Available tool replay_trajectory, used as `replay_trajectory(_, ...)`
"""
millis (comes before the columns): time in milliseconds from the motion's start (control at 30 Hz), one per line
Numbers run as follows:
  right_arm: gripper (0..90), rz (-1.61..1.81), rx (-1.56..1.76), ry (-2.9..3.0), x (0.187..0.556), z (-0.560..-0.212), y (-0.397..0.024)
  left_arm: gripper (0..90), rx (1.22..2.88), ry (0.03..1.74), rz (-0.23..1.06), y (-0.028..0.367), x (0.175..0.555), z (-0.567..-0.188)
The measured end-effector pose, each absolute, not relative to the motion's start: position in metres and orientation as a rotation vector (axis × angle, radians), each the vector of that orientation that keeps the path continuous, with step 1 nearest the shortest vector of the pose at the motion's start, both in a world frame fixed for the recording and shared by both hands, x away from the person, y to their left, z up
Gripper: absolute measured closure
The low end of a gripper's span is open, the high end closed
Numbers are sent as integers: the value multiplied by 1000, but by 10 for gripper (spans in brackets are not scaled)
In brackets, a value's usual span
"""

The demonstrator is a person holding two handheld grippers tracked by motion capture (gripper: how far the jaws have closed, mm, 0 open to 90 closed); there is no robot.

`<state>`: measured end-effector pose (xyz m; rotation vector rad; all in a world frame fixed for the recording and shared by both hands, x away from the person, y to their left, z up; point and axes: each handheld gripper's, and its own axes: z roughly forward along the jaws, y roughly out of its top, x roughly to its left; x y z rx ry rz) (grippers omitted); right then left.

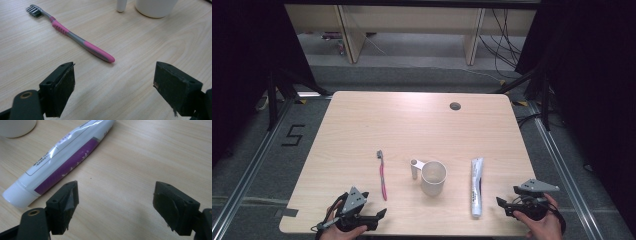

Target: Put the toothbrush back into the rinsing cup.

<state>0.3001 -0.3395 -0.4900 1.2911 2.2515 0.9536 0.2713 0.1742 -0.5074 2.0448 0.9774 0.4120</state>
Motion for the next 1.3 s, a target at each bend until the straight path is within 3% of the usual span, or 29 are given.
replay_trajectory(300,234,939,1289,2256,300,-490,-340,161,1983,1008,376,171,273,-508)
replay_trajectory(867,237,957,1384,2267,299,-489,-337,175,2018,1019,435,165,293,-491)
replay_trajectory(1300,237,947,1285,2293,302,-492,-340,311,2082,1081,447,157,328,-479)
